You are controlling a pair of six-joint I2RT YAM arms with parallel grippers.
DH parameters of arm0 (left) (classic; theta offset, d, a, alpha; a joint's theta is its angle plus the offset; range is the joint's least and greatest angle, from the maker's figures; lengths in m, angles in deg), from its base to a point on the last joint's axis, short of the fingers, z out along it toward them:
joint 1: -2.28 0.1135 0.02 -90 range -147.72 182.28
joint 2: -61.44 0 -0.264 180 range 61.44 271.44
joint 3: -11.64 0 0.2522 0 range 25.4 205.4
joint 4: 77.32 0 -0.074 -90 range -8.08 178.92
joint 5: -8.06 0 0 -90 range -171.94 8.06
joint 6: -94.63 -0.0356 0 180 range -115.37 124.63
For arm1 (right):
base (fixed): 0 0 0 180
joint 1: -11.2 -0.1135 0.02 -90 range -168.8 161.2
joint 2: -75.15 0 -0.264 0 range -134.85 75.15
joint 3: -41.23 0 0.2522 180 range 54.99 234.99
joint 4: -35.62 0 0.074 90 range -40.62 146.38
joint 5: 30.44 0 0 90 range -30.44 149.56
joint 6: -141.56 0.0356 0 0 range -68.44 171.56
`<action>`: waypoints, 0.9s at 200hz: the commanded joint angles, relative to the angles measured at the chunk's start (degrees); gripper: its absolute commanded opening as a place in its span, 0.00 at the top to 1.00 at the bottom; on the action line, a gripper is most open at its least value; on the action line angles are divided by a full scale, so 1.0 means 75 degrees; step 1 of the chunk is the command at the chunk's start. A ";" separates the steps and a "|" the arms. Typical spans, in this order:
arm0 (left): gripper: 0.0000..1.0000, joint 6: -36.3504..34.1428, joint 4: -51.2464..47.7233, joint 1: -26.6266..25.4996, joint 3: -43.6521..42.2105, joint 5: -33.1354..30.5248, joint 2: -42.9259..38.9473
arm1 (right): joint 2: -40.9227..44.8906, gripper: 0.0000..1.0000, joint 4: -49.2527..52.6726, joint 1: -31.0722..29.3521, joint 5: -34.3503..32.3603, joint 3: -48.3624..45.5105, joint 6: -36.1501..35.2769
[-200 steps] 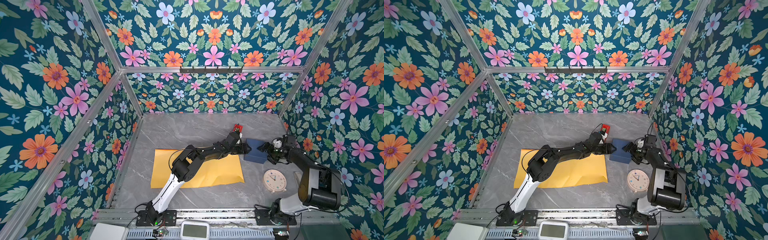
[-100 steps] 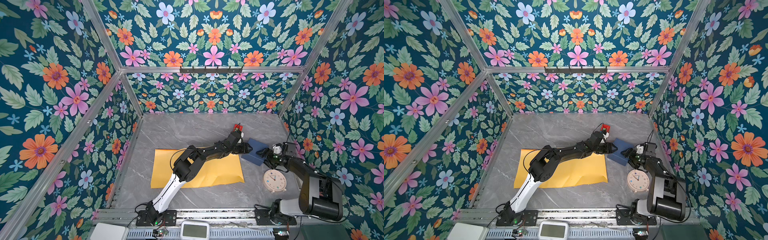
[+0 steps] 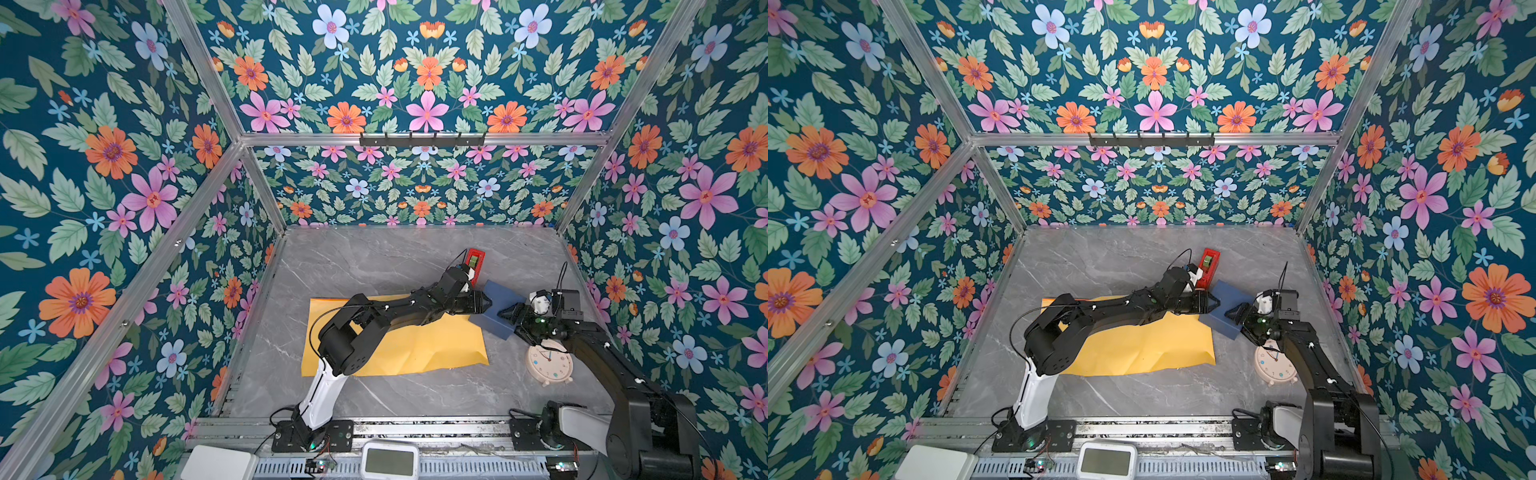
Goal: Wrap the gift box in paper
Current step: 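Lift the blue box with both grippers and set it onto the yellow paper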
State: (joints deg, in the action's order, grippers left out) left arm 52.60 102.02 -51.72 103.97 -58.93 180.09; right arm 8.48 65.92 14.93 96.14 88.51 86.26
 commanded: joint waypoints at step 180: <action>0.32 -0.0690 -0.0436 0.1723 -0.5575 0.0214 -0.4585 | -0.3913 0.23 -0.2249 -0.4928 -0.0689 0.3023 0.1268</action>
State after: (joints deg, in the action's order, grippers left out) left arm 51.53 101.19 -40.09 62.92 -60.42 148.03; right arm -17.73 59.58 -19.91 83.72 108.13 93.08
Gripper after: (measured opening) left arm 0.672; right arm 0.759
